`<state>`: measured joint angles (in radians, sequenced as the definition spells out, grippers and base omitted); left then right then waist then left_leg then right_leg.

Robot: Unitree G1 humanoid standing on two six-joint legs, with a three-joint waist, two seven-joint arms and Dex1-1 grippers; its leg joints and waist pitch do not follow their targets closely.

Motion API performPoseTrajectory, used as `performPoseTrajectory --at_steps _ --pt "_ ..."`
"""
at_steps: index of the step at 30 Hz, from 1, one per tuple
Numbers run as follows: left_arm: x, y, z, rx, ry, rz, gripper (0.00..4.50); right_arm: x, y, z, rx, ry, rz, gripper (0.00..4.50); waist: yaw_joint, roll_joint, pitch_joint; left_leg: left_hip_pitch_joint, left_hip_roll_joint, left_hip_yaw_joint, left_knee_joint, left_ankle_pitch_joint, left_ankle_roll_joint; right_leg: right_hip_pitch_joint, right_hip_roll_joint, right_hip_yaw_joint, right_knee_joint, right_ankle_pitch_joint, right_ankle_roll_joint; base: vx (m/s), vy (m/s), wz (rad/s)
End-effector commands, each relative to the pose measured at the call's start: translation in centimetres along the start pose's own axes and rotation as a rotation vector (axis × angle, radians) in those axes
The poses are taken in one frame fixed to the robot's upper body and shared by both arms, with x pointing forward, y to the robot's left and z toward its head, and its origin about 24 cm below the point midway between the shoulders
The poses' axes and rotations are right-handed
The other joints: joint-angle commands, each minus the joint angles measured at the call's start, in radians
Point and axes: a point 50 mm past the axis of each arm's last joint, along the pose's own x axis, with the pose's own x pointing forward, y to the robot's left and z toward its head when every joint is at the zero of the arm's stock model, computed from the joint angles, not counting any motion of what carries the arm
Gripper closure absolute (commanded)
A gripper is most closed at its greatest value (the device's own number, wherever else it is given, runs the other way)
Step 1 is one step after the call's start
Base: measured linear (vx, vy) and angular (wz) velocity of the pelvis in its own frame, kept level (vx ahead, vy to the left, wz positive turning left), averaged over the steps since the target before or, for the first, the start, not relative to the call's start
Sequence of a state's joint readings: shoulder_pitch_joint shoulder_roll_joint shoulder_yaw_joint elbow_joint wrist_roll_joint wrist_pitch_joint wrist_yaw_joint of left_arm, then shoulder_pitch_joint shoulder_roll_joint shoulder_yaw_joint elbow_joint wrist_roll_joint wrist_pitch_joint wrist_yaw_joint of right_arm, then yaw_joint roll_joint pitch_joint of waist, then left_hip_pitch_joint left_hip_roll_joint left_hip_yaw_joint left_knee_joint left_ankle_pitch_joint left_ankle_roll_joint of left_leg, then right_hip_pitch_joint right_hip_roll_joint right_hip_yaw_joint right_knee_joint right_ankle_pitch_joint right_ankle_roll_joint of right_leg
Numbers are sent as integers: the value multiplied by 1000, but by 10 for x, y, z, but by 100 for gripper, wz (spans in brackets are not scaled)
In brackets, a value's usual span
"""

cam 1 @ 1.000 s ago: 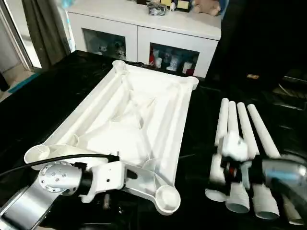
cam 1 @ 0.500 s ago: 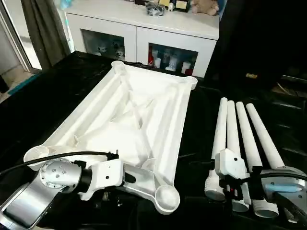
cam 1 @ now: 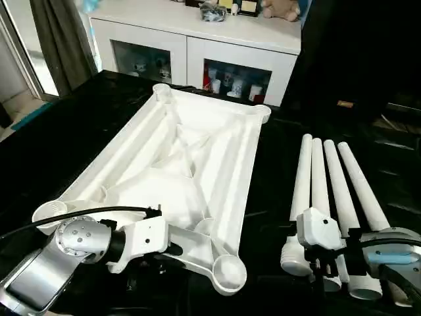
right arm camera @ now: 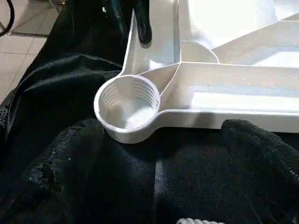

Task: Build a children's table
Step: Move table base

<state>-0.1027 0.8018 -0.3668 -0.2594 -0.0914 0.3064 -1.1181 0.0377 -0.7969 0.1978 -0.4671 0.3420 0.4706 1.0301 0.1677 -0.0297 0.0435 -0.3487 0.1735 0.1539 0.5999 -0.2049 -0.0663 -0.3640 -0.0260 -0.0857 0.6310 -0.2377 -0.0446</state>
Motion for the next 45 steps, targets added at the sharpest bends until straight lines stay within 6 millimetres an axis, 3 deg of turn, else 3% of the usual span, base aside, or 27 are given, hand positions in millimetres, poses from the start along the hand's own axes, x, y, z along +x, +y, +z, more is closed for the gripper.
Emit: performPoseTrajectory --at_steps 1,10,19,23,27,32,37,39,42,45 --pt "4 1 -5 -18 33 2 374 -2 0 0 -19 15 -1 1 -1 10 -40 4 71 -26 -74 -163 49 34 -127 77 -96 -221 -78 0 0 0" --pt "5 16 -5 1 46 152 436 3 -3 1 -21 -2 -25 1 -10 11 -40 -1 67 -27 -73 -165 51 37 -128 74 -104 -270 -63 0 0 0" --pt "1 36 -5 88 58 275 448 8 -8 4 -37 -17 -50 1 -24 13 -39 -5 61 -30 -75 -187 42 38 -128 71 -112 -334 -33 0 0 0" --pt "-7 47 -1 151 69 331 448 7 -10 6 -41 -25 -67 1 -24 14 -36 1 59 -29 -76 -215 40 34 -128 70 -119 -384 -25 0 0 0" --pt "-5 37 22 166 -117 246 448 6 -12 5 -42 -24 -84 1 -24 17 -37 1 61 -32 -78 -226 29 36 -131 67 -119 -403 -24 0 0 0" --pt "3 6 37 118 -198 66 448 8 -12 5 -42 -27 -99 1 -22 22 -43 3 66 -29 -72 -178 40 35 -128 74 -99 -248 -94 0 0 0" --pt "6 1 44 175 -209 84 448 8 -12 5 -44 -29 -107 1 -18 23 -46 -3 62 -25 -66 -116 61 39 -121 74 -92 -155 -98 0 0 0" --pt "6 5 47 258 -168 143 448 7 -12 4 -43 -29 -112 1 -16 24 -43 -1 65 -26 -67 -129 62 37 -119 71 -98 -180 -88 0 0 0" --pt "1 19 48 406 -35 261 448 8 -13 2 -40 -31 -116 1 -14 25 -37 3 64 -26 -70 -173 49 35 -121 71 -109 -293 -53 0 0 0" --pt "-1 25 47 439 -1 302 448 9 -13 2 -40 -34 -115 1 -14 25 -37 0 62 -28 -72 -180 44 36 -123 69 -113 -329 -37 0 0 0"
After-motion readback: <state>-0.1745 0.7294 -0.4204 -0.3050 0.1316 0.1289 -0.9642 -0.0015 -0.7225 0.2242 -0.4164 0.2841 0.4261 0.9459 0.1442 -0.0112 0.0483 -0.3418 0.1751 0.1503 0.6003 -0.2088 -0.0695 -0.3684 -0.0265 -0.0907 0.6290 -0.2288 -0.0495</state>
